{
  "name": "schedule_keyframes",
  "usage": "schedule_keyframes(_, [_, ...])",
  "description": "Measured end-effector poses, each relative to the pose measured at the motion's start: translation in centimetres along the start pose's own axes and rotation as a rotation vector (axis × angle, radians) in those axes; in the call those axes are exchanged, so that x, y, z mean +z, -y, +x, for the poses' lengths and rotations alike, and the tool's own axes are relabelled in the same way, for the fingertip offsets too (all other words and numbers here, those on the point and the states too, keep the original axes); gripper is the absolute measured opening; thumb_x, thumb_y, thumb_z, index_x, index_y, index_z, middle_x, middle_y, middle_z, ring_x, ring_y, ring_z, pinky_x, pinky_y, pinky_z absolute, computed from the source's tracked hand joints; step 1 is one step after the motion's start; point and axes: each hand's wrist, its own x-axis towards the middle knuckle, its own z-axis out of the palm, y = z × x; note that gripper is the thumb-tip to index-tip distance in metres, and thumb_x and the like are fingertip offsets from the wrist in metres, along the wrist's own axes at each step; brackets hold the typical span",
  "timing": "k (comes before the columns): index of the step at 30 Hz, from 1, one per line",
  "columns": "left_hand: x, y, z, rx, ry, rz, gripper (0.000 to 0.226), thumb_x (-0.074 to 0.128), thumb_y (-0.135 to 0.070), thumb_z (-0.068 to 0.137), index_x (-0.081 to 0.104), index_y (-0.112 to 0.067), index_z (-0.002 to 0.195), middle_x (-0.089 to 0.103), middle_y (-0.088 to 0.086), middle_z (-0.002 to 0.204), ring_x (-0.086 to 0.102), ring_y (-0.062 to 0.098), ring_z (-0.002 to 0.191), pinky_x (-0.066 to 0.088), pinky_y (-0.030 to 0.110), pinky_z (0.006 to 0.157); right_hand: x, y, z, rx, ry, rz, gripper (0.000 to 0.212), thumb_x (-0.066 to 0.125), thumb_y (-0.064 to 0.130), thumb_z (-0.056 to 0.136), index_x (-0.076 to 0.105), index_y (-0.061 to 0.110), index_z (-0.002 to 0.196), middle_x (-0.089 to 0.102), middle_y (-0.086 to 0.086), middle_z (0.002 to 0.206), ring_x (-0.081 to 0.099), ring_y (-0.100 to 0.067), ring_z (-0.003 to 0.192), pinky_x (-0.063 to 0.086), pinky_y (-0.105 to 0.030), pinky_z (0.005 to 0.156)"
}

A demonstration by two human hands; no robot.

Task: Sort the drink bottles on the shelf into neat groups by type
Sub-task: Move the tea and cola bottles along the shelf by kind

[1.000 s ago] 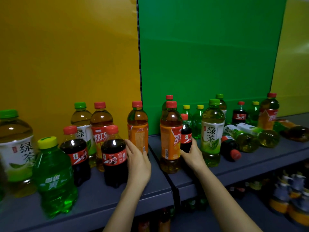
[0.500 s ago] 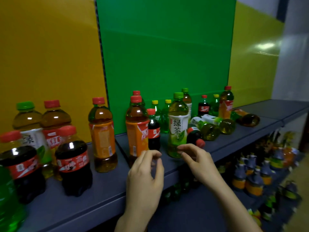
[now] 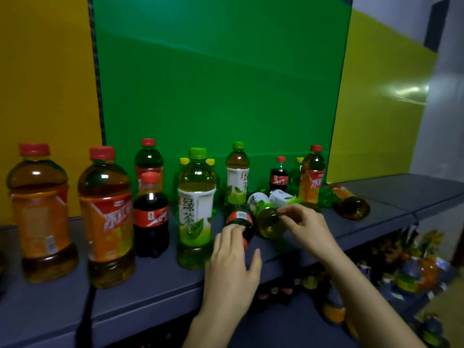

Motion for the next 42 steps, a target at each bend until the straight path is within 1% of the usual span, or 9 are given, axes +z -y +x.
schedule_keyframes(3, [2.2,-0.6,1.6,-0.132,-0.034,0.094,0.052,0.057,-0.034,0.086,0.039,-0.016,0.131,0.041,-0.002,0.133,0.039,0.017,0.123,0.036,0.026,0.098,0.0,-1.3,3.5,-0.007,0.072,-0.029,0.022,0.058,0.021,0.088,0.065,0.013,0.107,0.068,-0.005,0.109,0.062,-0.022,0.104,0.047,-0.036,0.093])
schedule_keyframes(7, [3.7,-0.3,2.8,-0.294,-0.033,0.193,0.06,0.06,-0.038,0.084,0.032,-0.021,0.134,0.037,-0.004,0.134,0.042,0.016,0.123,0.037,0.025,0.096,1.2,-1.9,6.9,-0.001,0.2,-0.151,0.04,0.051,0.035,0.09,0.056,0.01,0.121,0.062,-0.01,0.121,0.058,-0.027,0.11,0.046,-0.037,0.092])
schedule_keyframes(12, [4.5,-0.2,3.3,-0.355,-0.031,0.276,0.07,0.066,-0.036,0.081,0.026,-0.029,0.138,0.037,-0.006,0.135,0.049,0.018,0.118,0.042,0.026,0.092,3.0,-2.0,10.2,0.075,0.363,-0.337,0.06,0.048,0.05,0.087,0.049,0.003,0.123,0.054,-0.017,0.127,0.051,-0.032,0.116,0.043,-0.034,0.09])
schedule_keyframes(15, [4.8,-0.1,3.6,-0.367,-0.053,0.312,0.072,0.066,-0.039,0.08,0.024,-0.03,0.139,0.038,-0.006,0.135,0.05,0.017,0.118,0.042,0.025,0.092,4.1,-1.7,11.5,0.169,0.496,-0.382,0.078,0.051,0.063,0.08,0.046,0.003,0.13,0.049,-0.016,0.135,0.049,-0.032,0.121,0.042,-0.035,0.097])
schedule_keyframes(19, [5.1,0.1,3.7,-0.338,-0.094,0.305,0.069,0.067,-0.041,0.079,0.031,-0.03,0.136,0.044,-0.008,0.13,0.051,0.015,0.116,0.041,0.024,0.09,5.1,-2.3,12.5,0.258,0.597,-0.318,0.09,0.057,0.064,0.072,0.035,0.008,0.14,0.041,-0.014,0.144,0.043,-0.032,0.128,0.037,-0.042,0.107])
schedule_keyframes(24, [5.1,0.2,3.5,-0.284,-0.195,0.268,0.067,0.078,-0.036,0.067,0.051,-0.024,0.126,0.059,-0.004,0.114,0.061,0.02,0.101,0.047,0.03,0.082,5.2,-3.7,12.3,0.251,0.545,-0.186,0.076,0.056,0.056,0.078,0.045,0.004,0.132,0.05,-0.015,0.135,0.05,-0.031,0.12,0.04,-0.041,0.103])
schedule_keyframes(30, [5.0,0.1,4.5,-0.177,-0.347,0.182,0.06,0.075,-0.04,0.054,0.062,-0.02,0.109,0.052,-0.004,0.091,0.057,0.012,0.076,0.047,0.022,0.066,4.1,-4.7,10.7,0.217,0.446,-0.088,0.078,0.055,0.053,0.08,0.031,0.008,0.139,0.046,-0.014,0.139,0.047,-0.031,0.123,0.04,-0.036,0.102])
schedule_keyframes(36, [5.1,0.1,6.7,-0.159,-0.355,0.086,0.059,0.072,-0.039,0.053,0.065,-0.015,0.107,0.061,-0.002,0.101,0.06,0.013,0.088,0.045,0.02,0.077,3.0,-5.2,7.7,0.077,0.256,0.068,0.064,0.054,0.045,0.085,0.034,0.013,0.136,0.051,-0.012,0.133,0.048,-0.03,0.121,0.04,-0.036,0.097])
schedule_keyframes(42, [4.7,-0.1,9.2,-0.214,-0.374,0.047,0.055,0.08,-0.026,0.06,0.063,-0.013,0.11,0.066,0.001,0.104,0.059,0.017,0.097,0.034,0.017,0.079,4.3,-5.6,5.8,-0.05,0.1,0.339,0.08,0.056,0.052,0.079,0.02,0.021,0.143,0.051,-0.004,0.131,0.047,-0.023,0.121,0.041,-0.042,0.101])
